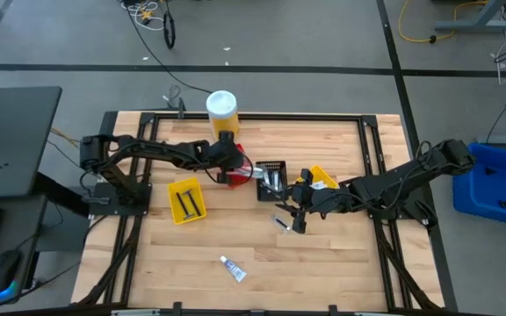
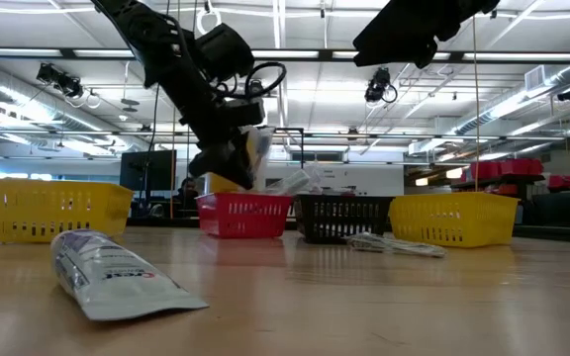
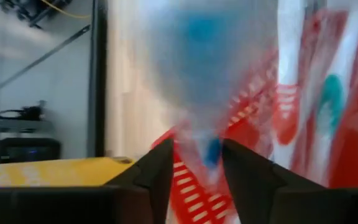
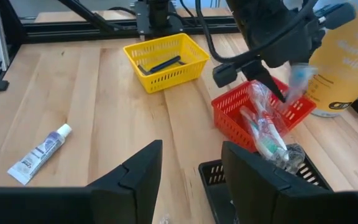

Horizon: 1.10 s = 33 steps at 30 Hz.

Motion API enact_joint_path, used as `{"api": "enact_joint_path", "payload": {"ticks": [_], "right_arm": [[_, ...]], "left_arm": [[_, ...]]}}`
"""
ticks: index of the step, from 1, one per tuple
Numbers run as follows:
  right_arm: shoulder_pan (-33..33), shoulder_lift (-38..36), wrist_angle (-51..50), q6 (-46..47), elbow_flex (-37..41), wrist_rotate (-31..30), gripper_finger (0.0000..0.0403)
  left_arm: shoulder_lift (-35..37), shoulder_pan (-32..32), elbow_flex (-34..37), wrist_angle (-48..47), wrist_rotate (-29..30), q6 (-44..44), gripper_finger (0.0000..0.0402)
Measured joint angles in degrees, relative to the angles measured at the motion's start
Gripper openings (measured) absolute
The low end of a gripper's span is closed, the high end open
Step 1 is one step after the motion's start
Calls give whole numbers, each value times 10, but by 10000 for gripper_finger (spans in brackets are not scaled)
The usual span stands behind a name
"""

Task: Pick & Place Travel size toiletries
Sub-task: Put the blue toothbrush into the red bin, then put the silver nail cutter into the black bin

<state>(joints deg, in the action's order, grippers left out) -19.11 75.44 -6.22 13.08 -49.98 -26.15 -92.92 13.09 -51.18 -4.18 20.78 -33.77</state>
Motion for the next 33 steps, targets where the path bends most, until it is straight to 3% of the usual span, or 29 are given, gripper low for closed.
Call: {"api": "enact_joint_path", "payload": {"ticks": [9,17,22,27,33], "right_arm": [[0,0,0,0,0,27,178],[0,0,-1,0,0,27,174],[0,0,-11,2,0,27,180],[0,0,-13,10,0,56,196],[-7,28,-13,50,0,99,217]], "left_arm": [[5,-45,-22,-67,37,-26,204],[39,-80,-26,-68,39,6,208],[95,-124,-28,-75,33,106,197],[147,-175,-29,-98,-37,272,183],[139,-257,-13,-73,-50,362,164]]}}
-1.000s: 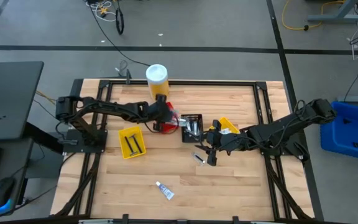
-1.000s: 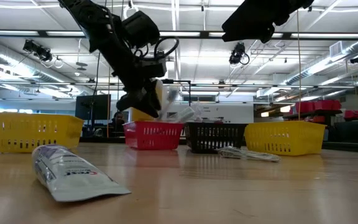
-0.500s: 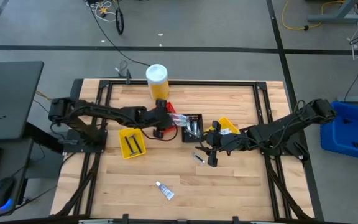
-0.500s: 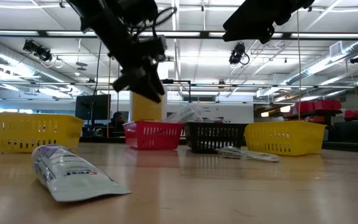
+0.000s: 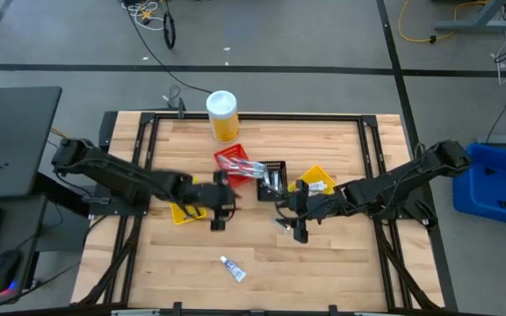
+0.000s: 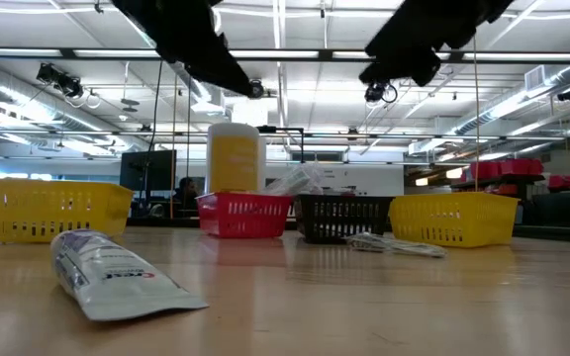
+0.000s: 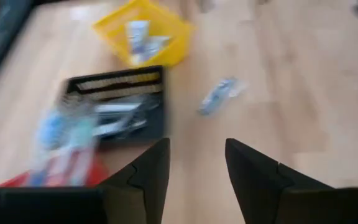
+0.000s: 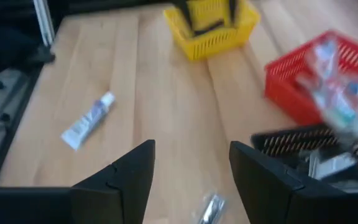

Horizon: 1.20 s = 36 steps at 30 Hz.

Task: Pick & Place Travel size toiletries
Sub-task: Put the silver nail cutter into the black bin

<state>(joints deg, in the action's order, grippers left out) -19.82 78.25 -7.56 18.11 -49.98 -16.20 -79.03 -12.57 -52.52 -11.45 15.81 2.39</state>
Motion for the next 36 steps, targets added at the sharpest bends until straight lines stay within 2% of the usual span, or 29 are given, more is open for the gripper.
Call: {"api": "enact_joint_path", "payload": {"ticks": [4,9,14,20,25,36], "right_arm": [[-13,36,19,11,10,4,222],[-35,83,34,-5,10,-9,217],[-50,132,52,32,10,-28,208],[-57,189,1,107,10,-39,210],[-54,231,-1,115,10,-95,215],[-34,260,-6,128,8,-96,190]], "left_arm": [[-20,-49,23,57,0,40,156],[-49,-92,21,109,44,89,156],[-66,-114,24,116,73,111,156],[-93,-118,23,158,95,113,155],[-113,-114,21,161,103,114,155],[-112,-115,23,146,102,144,155]]}}
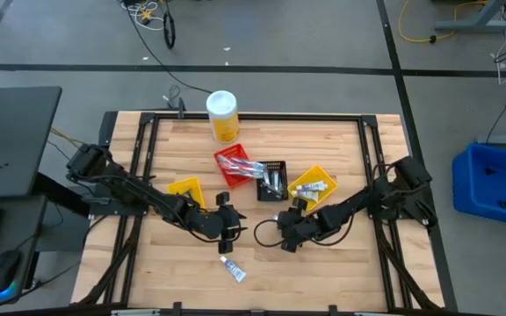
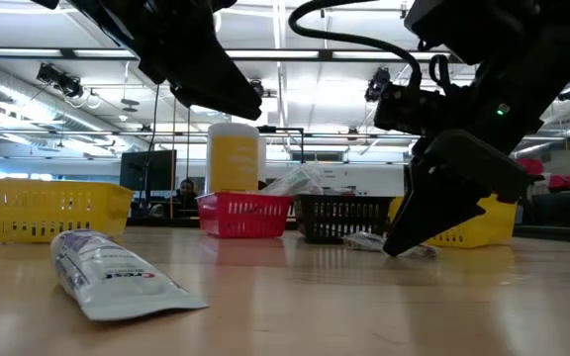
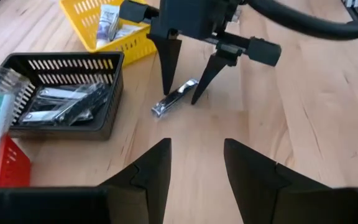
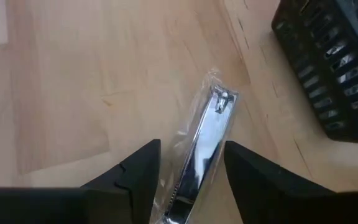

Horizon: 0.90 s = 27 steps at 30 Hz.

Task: Pick & Place Travel size toiletries
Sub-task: Put the silver nail cutter into the black bin

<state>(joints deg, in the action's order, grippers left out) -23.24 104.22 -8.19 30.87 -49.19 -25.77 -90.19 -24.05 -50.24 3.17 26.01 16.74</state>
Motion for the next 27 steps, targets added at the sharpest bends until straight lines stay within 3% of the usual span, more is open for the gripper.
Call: {"api": "enact_joint_path", "payload": {"ticks": [13,23,27], "right_arm": [[0,1,11,-5,1,24,61],[3,-64,11,-49,0,41,47],[12,-110,13,-91,0,17,47]], "left_arm": [[0,0,0,2,1,-10,155],[0,0,0,1,1,-24,155],[0,0,0,2,2,-25,155]]}}
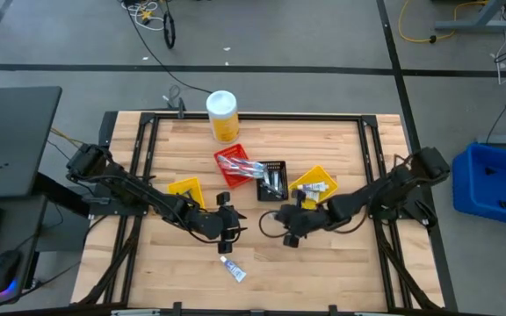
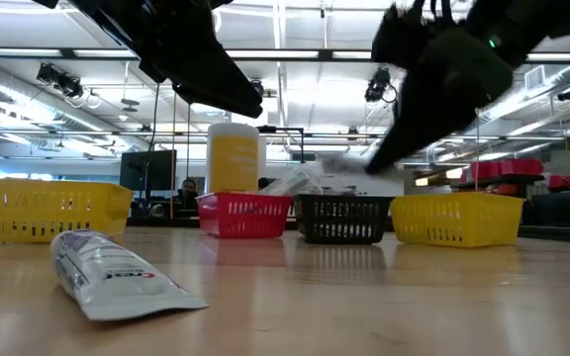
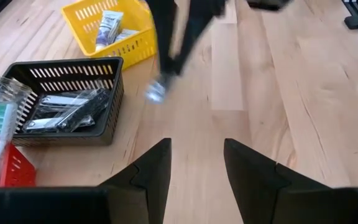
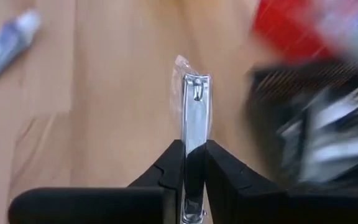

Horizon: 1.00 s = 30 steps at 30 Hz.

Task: Pick & Place Travel size toiletries
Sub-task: Put the silver nail cutter into the black bin, then put the white toothpaste into the right yellow bin

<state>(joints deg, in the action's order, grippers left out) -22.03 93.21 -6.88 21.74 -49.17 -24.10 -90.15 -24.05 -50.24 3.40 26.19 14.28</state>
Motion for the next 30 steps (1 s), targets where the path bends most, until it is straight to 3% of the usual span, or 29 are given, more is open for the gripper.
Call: {"api": "enact_joint_path", "payload": {"ticks": [3,7,13,18,22,30], "right_arm": [[16,-30,10,-58,-1,-43,49],[72,-51,18,-103,-2,-55,54],[169,-28,13,-166,1,73,56],[210,-7,18,-192,1,88,59],[231,12,16,-198,1,138,69],[235,17,18,-208,1,142,131]], "left_arm": [[0,0,0,1,1,0,155],[0,0,0,3,1,0,155],[0,0,0,5,2,0,155],[0,0,0,4,2,0,155],[0,0,0,4,1,0,155],[0,0,0,3,-3,-3,155]]}}
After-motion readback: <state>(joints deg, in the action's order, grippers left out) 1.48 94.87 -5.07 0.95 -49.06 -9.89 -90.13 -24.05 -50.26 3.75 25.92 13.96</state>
